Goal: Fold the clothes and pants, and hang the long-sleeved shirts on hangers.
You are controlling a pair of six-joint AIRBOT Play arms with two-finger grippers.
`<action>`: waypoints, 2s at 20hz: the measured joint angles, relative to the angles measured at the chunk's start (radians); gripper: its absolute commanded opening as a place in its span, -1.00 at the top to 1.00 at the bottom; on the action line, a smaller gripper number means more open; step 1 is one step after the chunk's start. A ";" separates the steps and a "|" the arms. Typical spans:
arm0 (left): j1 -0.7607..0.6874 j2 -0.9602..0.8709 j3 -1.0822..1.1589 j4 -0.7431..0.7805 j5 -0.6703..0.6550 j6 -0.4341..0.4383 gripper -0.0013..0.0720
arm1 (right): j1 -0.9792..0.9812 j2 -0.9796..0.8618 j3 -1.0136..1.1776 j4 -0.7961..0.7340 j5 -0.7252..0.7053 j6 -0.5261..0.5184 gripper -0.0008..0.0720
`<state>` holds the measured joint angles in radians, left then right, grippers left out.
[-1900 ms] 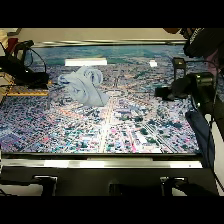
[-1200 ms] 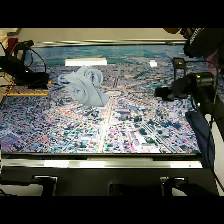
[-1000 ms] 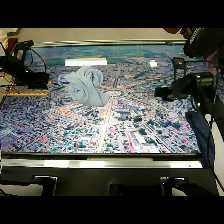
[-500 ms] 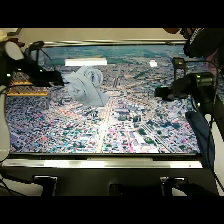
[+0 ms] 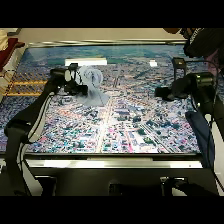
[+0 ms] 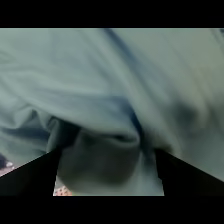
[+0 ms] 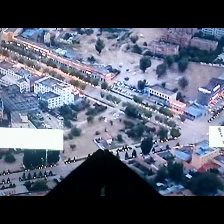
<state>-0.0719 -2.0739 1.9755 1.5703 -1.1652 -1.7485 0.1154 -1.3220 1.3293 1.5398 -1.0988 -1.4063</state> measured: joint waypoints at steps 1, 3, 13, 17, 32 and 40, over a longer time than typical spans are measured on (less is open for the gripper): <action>-0.002 -0.019 0.000 0.005 0.019 -0.017 -0.12 | 0.000 0.000 0.000 0.000 0.000 0.000 0.87; -0.007 -0.040 0.002 0.019 0.042 -0.037 0.92 | 0.000 0.000 0.000 0.000 0.000 0.000 0.87; -0.078 0.165 0.071 -0.267 -0.155 -0.026 0.92 | 0.000 0.000 0.000 0.000 0.000 0.000 0.87; -0.223 0.251 0.071 -0.376 -0.221 -0.065 0.92 | 0.000 0.000 0.000 0.000 0.000 0.000 0.87; -0.633 0.178 -0.063 -0.419 -0.154 -0.208 -0.82 | 0.000 0.000 0.000 0.000 0.000 0.000 0.87; -0.330 0.443 0.003 -0.242 -0.418 -0.142 -0.82 | 0.000 0.000 0.000 0.000 0.000 0.000 0.87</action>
<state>-0.4023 -1.6306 1.9781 1.3285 -1.5833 -1.8900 0.1154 -1.3220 1.3293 1.5398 -1.0985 -1.4063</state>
